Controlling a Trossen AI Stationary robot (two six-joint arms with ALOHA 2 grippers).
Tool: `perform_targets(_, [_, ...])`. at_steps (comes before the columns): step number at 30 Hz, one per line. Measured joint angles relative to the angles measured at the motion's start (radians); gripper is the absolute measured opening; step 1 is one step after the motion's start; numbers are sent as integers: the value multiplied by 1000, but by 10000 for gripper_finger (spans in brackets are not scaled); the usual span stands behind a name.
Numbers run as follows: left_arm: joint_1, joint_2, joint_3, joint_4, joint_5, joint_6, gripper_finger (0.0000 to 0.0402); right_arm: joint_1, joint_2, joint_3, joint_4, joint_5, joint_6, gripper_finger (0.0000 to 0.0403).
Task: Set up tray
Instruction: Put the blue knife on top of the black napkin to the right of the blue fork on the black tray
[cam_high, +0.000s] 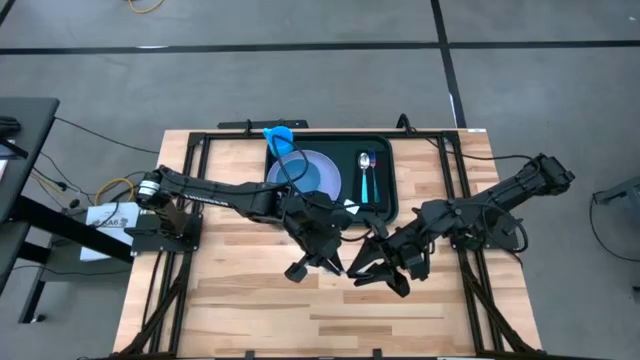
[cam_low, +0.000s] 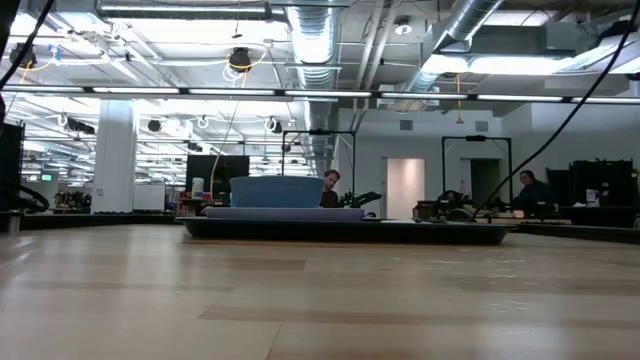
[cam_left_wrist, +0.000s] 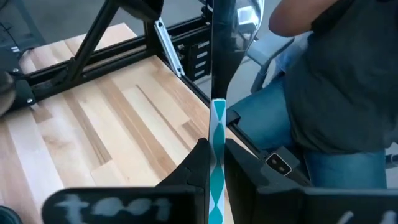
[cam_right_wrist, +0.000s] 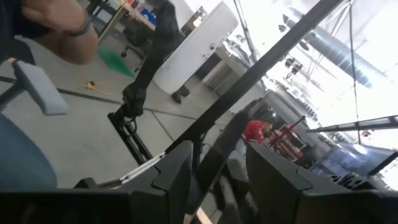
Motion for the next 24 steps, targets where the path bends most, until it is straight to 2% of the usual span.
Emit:
perform_targets(14, [-28, 0, 0, -14, -18, 20, 13, 17, -43, 0, -68, 4, 12, 142])
perform_targets(24, [-6, 0, 0, -7, -31, 21, 13, 23, -41, 2, -68, -35, 16, 116])
